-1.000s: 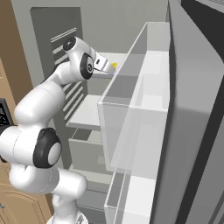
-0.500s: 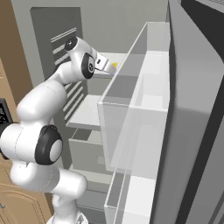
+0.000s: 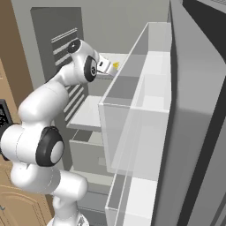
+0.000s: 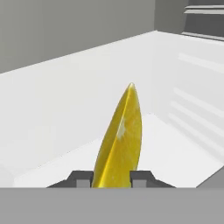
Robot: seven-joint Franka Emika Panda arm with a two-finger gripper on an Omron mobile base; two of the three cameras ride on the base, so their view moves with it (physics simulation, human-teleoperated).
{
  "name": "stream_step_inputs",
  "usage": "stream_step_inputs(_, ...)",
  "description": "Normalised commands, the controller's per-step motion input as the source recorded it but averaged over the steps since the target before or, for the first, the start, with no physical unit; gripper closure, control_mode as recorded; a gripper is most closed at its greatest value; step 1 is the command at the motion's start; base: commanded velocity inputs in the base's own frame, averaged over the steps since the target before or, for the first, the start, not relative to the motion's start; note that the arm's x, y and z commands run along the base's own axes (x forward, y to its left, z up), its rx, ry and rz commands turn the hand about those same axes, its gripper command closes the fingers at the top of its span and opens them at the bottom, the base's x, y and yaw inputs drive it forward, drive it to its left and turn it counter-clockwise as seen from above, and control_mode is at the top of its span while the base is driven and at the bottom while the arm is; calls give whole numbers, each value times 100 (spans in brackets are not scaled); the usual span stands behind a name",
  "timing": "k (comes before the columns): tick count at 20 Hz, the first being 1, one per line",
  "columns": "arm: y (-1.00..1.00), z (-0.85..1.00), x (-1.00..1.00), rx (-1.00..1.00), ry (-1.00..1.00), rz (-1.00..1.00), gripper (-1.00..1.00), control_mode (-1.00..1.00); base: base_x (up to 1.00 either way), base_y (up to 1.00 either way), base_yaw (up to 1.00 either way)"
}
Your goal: There is a bowl on the dining counter. Grab a lemon wedge from the fridge and place it in the bowl. Then get the liquor bottle and glass cup from the cabinet and place them next to the bowl.
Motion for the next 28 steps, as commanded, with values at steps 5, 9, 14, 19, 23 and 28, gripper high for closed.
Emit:
stream_step_inputs(5,-1,-4,0,0,0,4,100,-100,0,0,0)
stream_step_inputs(9,0,0,0,0,2,0,100,-100,0,0,0)
stream_step_inputs(14,0,0,-2,0,-1,0,100,-100,0,0,0)
stream_step_inputs(19,0,0,-41,0,-15,0,100,-100,0,0,0)
stream_step_inputs(23,0,0,-47,0,-14,0,100,-100,0,0,0)
stream_step_inputs(28,-2,0,-52,0,-15,0,100,-100,0,0,0)
